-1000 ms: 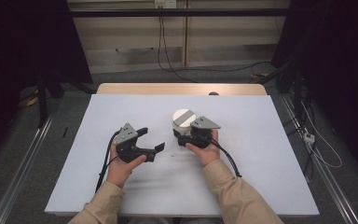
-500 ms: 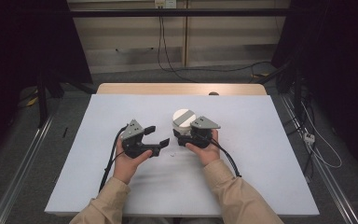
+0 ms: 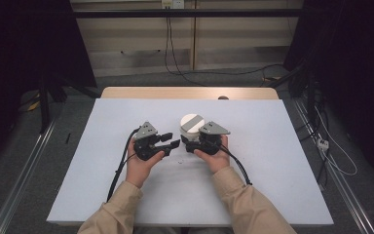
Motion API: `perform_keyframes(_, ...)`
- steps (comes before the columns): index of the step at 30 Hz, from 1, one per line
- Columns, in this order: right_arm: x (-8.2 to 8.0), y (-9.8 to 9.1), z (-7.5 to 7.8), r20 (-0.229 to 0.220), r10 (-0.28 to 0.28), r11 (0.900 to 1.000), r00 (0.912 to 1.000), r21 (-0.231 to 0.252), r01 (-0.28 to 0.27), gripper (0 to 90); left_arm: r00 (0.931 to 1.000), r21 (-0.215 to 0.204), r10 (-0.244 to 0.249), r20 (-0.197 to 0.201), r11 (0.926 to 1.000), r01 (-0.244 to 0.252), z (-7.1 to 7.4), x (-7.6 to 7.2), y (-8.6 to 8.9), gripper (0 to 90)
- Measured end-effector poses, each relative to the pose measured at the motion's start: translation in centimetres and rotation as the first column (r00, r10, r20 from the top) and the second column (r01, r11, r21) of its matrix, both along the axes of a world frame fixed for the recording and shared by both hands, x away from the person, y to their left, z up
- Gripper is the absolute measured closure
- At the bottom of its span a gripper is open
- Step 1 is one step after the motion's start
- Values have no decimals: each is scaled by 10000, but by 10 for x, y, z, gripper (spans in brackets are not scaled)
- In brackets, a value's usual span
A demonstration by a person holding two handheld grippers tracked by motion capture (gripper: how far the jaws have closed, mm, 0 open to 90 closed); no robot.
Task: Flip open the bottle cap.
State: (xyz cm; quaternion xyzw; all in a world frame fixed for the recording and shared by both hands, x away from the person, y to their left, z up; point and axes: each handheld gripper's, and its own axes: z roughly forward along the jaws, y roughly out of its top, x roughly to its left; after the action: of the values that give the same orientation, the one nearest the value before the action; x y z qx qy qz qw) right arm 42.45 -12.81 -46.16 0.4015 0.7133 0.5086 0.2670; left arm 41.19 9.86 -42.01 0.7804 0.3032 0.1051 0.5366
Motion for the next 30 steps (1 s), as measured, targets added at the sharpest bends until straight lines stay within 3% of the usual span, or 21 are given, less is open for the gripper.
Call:
perform_keyframes(4, 0, 0, 0, -8, 5, 10000, 10000, 4, -5, 187, 10000, 218, 37, -6, 9998, -37, -1, 3, -1, 666)
perform_keyframes(14, 0, 0, 0, -14, -3, 10000, 10000, -26, 3, 187, 9991, 229, -371, -197, 9990, 375, 5, 10, -9, 900)
perform_keyframes(22, 0, 0, 0, -20, 1, 10000, 10000, -33, -1, 187, 9990, 674, -415, -182, 9968, 426, 11, 13, -15, 900)
perform_keyframes(30, 0, 0, 0, -30, -3, 10000, 10000, -42, 3, 187, 9993, 605, -271, -253, 9978, 286, 14, 17, -17, 900)
